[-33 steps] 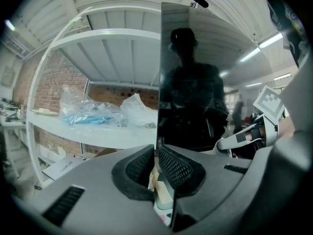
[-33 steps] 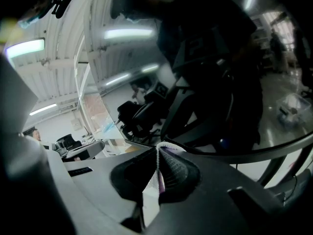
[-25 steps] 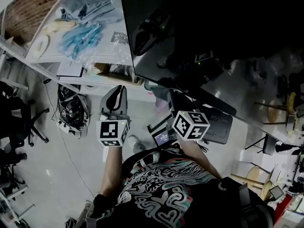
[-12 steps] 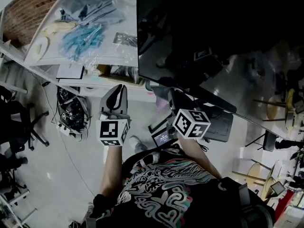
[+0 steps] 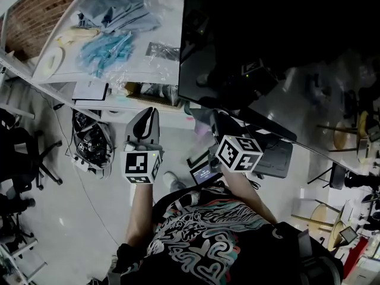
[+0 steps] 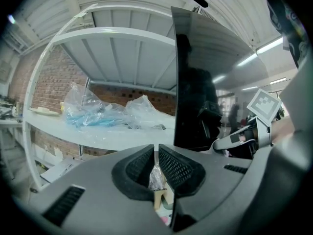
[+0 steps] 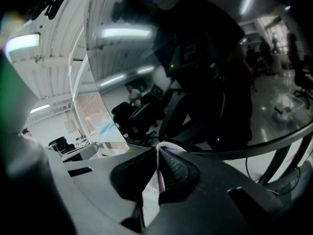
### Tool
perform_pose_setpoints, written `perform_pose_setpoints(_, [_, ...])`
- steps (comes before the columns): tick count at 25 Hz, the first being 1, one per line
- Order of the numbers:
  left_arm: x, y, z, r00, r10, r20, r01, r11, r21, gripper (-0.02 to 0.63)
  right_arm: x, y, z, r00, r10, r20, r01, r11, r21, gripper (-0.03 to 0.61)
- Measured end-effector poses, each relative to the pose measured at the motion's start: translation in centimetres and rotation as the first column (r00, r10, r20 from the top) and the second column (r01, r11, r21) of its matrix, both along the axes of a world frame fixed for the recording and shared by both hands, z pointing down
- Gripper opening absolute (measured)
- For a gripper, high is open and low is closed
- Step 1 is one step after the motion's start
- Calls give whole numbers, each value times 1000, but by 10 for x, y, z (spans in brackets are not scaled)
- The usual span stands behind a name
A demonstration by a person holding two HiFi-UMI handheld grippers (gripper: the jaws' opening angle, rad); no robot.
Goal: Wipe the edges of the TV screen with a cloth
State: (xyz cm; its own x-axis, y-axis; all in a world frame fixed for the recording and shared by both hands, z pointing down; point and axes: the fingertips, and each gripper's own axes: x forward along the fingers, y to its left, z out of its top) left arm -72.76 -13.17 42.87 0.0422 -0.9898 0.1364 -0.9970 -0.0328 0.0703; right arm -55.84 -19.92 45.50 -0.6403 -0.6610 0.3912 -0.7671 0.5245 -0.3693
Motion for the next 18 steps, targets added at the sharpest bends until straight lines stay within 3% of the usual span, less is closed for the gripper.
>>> perform_pose_setpoints(18, [-25,6,3,1000,0,-3,0,1000,2,40,-24,1,0,1000,15,-3,-15,1000,9,37])
